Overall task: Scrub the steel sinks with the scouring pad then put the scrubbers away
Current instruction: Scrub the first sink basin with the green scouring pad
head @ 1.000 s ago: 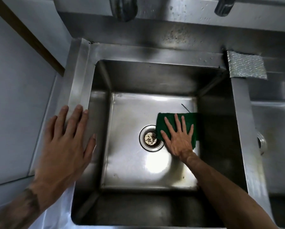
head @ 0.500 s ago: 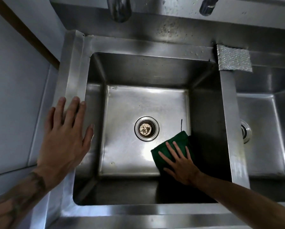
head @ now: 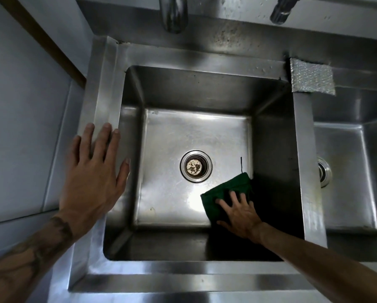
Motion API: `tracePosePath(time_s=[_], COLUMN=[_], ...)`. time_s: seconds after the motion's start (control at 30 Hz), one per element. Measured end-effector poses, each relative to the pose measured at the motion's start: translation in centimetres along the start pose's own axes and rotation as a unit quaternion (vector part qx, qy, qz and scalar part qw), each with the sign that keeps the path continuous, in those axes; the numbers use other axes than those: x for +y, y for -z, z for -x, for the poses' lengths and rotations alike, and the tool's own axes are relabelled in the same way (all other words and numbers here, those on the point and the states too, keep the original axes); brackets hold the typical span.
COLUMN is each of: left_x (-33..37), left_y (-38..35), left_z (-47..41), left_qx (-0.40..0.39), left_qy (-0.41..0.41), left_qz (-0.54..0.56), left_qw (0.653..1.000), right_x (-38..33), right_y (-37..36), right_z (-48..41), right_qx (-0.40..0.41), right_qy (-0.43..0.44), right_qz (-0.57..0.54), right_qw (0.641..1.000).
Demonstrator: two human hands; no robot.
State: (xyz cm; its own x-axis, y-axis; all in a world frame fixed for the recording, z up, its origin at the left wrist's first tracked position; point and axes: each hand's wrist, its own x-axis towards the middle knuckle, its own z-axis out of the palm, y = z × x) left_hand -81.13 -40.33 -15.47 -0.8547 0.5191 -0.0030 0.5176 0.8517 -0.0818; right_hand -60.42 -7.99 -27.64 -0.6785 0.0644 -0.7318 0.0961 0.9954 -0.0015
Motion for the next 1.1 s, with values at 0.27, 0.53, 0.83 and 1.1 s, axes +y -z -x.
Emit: tracePosePath(time_s=[0.27,0.53,0.83,1.1], left_x=[0.0,-0.1,-0.1,-0.1], left_y=[0.2,0.3,0.2,-0.2], left_z=[0.0,0.2,0.2,0.1], left_qx=[-0.009,-0.002,-0.007,0.003], left_qy=[0.004,0.002,0.007,0.010], left_qz=[0.002,0.020,0.019,0.030], left_qw=[1.000,1.000,1.000,0.999], right_x=[0.0,-0.3,-1.3,-8.2], right_y=[1.0,1.4,1.2,2.4], right_z=[0.4,0.4,-0.1,-2.4], right_qx=[-0.132,-0.148,-0.164,-0.154], right_qy=[0.079,0.055,0.036,0.078], right_qz=[-0.103,-0.158,-0.207,-0.233], right_qw=[0.983,0.975,0.964,0.957])
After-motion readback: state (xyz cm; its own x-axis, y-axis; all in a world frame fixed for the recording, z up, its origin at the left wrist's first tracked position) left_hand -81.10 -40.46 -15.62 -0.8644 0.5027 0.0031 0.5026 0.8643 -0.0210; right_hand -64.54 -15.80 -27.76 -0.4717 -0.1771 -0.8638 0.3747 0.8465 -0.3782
